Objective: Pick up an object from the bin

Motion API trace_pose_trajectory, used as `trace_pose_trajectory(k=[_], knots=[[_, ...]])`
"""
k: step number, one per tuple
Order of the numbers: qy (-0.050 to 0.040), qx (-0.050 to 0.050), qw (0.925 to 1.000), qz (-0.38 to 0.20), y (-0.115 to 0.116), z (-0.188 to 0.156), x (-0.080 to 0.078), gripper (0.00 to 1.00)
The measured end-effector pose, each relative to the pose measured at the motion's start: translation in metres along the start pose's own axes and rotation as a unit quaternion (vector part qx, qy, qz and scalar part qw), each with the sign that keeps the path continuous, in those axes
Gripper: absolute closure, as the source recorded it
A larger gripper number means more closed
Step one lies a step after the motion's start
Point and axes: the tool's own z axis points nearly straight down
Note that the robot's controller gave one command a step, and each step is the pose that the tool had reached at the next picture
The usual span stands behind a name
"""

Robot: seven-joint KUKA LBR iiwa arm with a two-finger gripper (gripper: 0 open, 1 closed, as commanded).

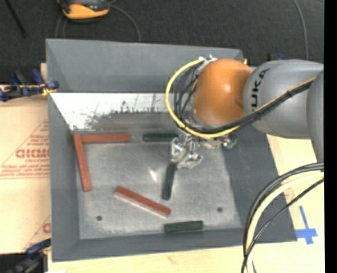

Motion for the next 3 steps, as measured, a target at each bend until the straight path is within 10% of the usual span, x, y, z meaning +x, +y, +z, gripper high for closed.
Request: trace_pose_trajectory(k=[2,3], knots=[[-0.0019,-0.004,1.0,-0.005,0.003,-0.039,0.0,1.0],[-0.0053,-0.001,0.9978,-0.066,0.011,0.004,0.003,0.0]])
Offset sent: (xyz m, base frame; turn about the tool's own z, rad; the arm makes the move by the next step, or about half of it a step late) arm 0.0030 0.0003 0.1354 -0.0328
